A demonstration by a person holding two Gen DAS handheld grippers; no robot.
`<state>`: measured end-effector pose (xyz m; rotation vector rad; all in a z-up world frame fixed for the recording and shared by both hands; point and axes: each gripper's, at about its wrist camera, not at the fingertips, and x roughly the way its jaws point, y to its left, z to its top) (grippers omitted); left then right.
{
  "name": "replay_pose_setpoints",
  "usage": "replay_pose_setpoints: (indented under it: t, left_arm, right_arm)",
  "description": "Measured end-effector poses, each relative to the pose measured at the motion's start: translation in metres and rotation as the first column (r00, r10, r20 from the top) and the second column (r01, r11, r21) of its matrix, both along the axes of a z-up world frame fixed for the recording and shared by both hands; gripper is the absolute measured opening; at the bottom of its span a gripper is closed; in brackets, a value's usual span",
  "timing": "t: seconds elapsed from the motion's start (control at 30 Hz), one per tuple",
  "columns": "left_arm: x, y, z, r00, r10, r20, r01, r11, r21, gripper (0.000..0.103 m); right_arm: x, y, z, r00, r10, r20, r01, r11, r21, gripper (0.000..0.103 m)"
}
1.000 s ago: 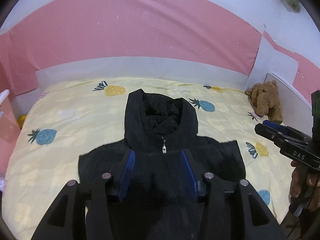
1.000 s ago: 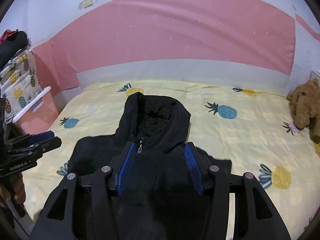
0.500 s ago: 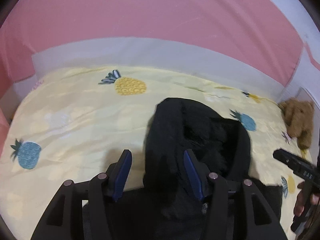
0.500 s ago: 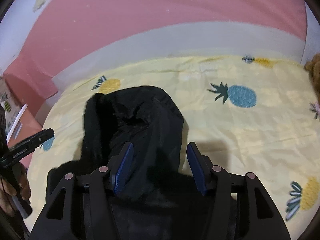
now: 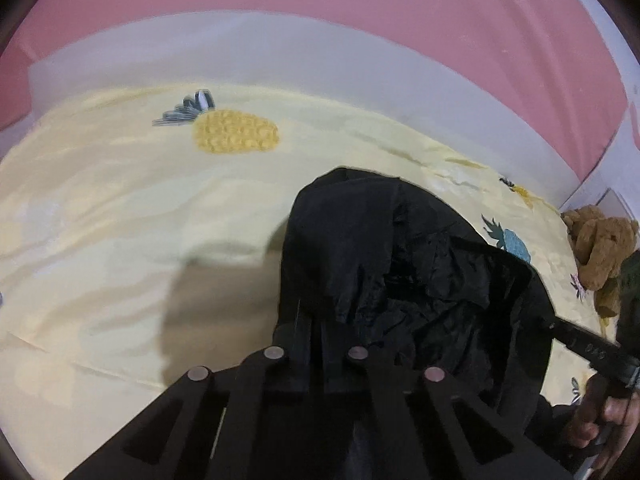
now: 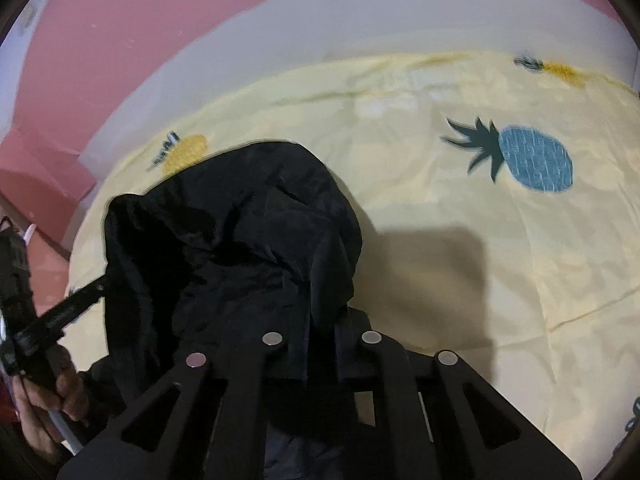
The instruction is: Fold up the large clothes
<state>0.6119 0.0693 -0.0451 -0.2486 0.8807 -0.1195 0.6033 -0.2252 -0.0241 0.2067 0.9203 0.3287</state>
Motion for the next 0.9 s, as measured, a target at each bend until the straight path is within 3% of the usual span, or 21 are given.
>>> replay_pose_setpoints:
  t: [0.27, 0.47, 0.7, 0.9]
  left_arm:
    - [-0.069, 0.007, 0.054, 0.985, -0.015, 0.17, 0.017, 1.0, -0.013, 0.002]
    - [-0.144, 0.02, 0.087, 0.968, -0.025, 0.248, 0.041, 0.997, -0.06, 0.002]
    - [-0.228, 0.03, 0.085, 0.964, -0.022, 0.265, 0.044, 0.996, -0.077, 0.002]
    - [-0.276, 0.036, 0.05, 0.984, 0.009, 0.18, 0.006, 0.996, -0.086, 0.003]
  right_arm:
    - [-0.075, -0.01, 0.057, 0.981, 0.046, 0.189, -0.056, 0.997, 0.046, 0.006]
    - [-0.144, -0.026, 0.077, 0.966, 0.05, 0.252, -0.071, 0.995, 0.075, 0.006]
    - [-0.215, -0.035, 0.057, 0.968, 0.064, 0.244, -0.088, 0.992, 0.091, 0.006]
    - [-0.25, -0.038, 0.019, 0.984, 0.078, 0.159, -0.094, 0.991, 0.097, 0.007]
